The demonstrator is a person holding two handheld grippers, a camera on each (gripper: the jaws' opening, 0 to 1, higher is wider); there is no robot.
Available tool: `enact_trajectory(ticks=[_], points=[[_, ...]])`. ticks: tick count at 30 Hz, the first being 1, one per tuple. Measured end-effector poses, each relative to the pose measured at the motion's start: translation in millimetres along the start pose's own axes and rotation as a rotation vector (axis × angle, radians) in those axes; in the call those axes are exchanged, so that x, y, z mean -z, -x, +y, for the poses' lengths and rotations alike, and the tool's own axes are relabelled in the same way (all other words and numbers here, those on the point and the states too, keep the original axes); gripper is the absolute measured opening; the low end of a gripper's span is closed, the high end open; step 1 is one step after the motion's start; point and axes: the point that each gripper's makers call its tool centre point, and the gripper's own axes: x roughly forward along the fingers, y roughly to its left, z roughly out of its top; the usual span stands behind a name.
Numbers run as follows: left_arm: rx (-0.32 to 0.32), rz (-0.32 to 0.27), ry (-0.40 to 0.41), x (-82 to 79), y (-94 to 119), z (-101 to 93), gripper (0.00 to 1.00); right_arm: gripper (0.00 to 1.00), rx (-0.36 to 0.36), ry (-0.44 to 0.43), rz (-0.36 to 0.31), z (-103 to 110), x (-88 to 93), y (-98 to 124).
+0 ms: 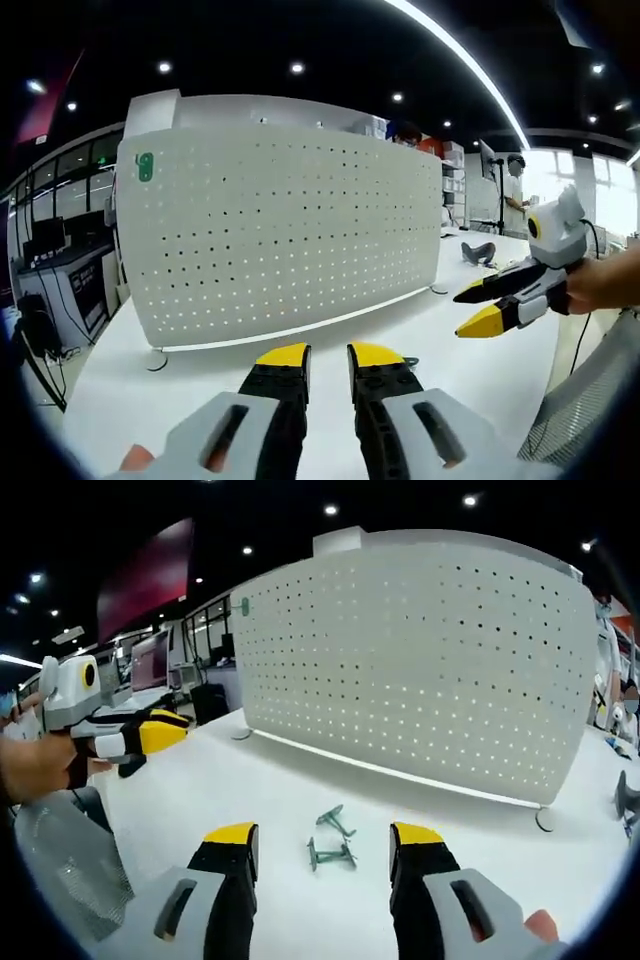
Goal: Insert the hook assembly into the mounting plate slot until the hook locks in place.
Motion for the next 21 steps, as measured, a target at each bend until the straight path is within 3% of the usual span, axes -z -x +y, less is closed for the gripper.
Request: enact_trajectory(ticks=[21], points=[[0.002, 0.023, -0.003, 6.7, -0.4, 0.0, 0.16, 0.42, -0.023, 0.034, 0.084, -4.3, 28.6, -21.8]])
